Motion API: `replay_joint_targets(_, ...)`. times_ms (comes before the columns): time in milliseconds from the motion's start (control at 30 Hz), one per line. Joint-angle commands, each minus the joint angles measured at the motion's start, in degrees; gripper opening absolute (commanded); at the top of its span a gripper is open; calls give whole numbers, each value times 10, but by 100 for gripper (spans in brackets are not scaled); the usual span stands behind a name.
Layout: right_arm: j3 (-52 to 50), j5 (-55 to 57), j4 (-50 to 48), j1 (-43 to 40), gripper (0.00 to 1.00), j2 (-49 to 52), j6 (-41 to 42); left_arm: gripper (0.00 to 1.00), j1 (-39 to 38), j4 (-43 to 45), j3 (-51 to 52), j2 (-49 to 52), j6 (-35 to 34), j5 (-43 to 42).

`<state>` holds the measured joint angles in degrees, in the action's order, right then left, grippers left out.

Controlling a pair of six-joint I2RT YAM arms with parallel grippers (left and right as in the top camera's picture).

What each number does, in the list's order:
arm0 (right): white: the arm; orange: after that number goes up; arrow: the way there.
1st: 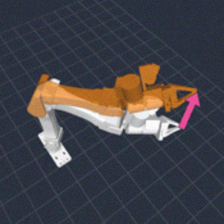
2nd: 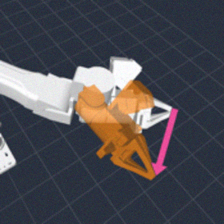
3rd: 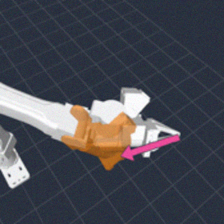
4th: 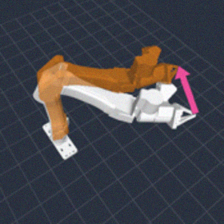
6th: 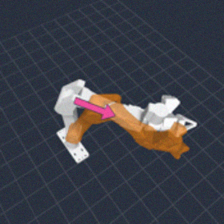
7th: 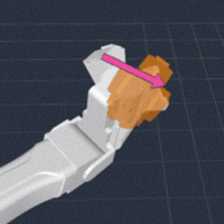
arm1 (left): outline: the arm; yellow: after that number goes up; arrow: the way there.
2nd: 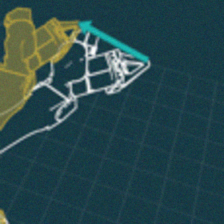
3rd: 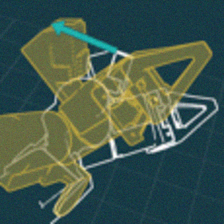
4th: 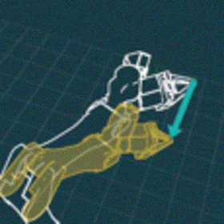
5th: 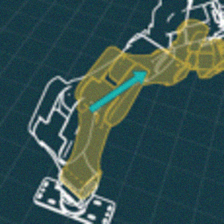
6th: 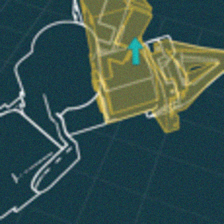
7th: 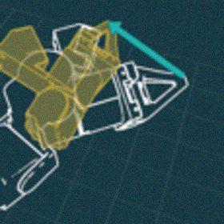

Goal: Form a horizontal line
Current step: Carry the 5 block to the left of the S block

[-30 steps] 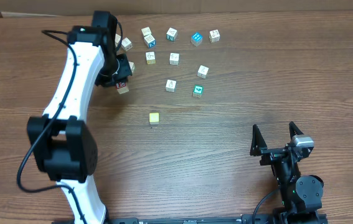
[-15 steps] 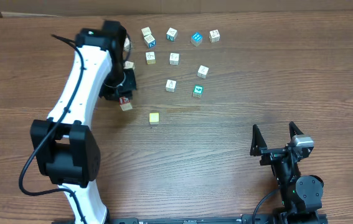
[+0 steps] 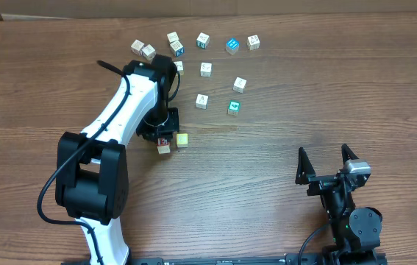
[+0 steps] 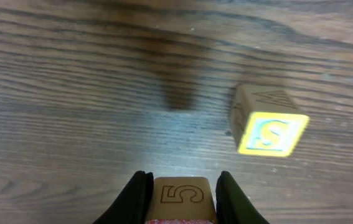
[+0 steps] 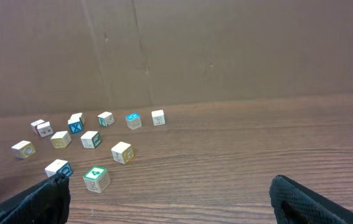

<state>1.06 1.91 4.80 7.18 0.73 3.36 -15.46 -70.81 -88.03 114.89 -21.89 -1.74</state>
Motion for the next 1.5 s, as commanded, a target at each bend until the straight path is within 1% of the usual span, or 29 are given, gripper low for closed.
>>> replay_joint_targets(0, -6, 6, -2, 3, 100, -6, -2, 16, 0, 10, 22, -3, 0, 8)
replay_joint_targets(367, -6, 6, -2, 3, 100, -6, -2, 17, 0, 16, 28, -3, 0, 9)
replay_joint_targets(733, -6, 6, -2, 3, 100, -6, -2, 20, 0, 58, 41, -2, 0, 24)
replay_joint_targets(1067, -6, 6, -2, 3, 100, -6, -2, 23, 1, 129, 76, -2, 0, 37)
replay_joint_targets(1267, -6, 6, -2, 3, 100, -6, -2, 29, 1, 146, 82, -2, 0, 38)
replay_joint_targets(1400, -6, 6, -2, 3, 100, -6, -2, 45, 1, 146, 82, -2, 0, 38)
replay_joint_targets(1467, -6, 6, -2, 3, 100, -6, -2, 47, 1, 146, 82, -2, 0, 38)
